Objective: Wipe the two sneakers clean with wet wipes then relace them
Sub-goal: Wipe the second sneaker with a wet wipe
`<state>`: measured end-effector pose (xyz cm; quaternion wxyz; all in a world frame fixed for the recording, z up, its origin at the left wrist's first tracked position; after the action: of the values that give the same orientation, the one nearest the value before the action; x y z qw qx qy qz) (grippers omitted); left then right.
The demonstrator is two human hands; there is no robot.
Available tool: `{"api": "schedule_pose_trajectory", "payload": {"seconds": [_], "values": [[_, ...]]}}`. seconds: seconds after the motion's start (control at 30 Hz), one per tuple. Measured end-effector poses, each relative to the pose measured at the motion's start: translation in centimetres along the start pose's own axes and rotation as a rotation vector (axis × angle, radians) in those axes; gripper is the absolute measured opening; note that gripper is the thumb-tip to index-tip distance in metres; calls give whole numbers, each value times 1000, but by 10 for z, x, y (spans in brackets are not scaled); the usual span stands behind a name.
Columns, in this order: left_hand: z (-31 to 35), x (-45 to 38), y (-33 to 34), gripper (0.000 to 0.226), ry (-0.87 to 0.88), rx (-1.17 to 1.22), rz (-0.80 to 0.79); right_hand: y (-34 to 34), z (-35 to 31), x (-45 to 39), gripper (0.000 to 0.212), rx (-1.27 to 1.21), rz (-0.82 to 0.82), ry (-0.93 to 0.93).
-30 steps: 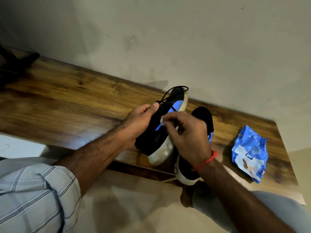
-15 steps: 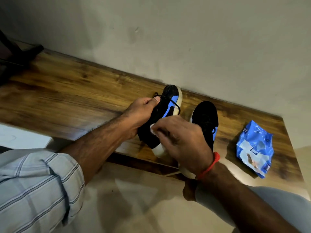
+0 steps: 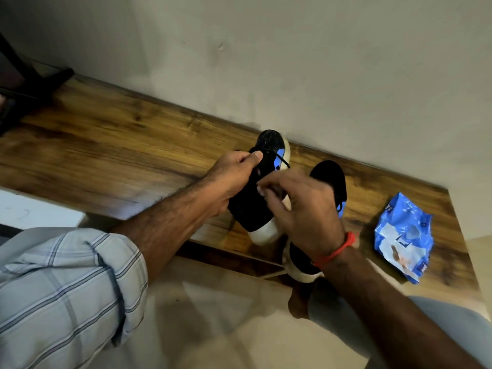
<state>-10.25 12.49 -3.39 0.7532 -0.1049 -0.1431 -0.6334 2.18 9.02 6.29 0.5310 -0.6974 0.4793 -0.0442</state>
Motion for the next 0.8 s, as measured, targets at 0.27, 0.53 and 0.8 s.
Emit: {"api": "schedule_pose_trajectory", "payload": {"seconds": [0.27,0.53,0.8], "values": [[0,1,4,43,9,-9,5,-5,9,-3,13,57,62,56],[0,3,4,41,-3,-10,-1,-8,21,-6,12,56,92,97],[0,2,0,40,-7,-27,3,0,16,-1,11,-21,14,77]]}}
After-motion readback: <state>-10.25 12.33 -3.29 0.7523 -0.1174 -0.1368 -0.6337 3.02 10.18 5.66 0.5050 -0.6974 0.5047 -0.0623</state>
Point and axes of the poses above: each hand's wrist, its own x-axis away from the middle knuckle, its own y-axis out of the palm, z = x × y, the point moved 8 cm from there along -x, towards the middle knuckle, and after that the axes turned 3 degrees about y, right-handed, at the moved point
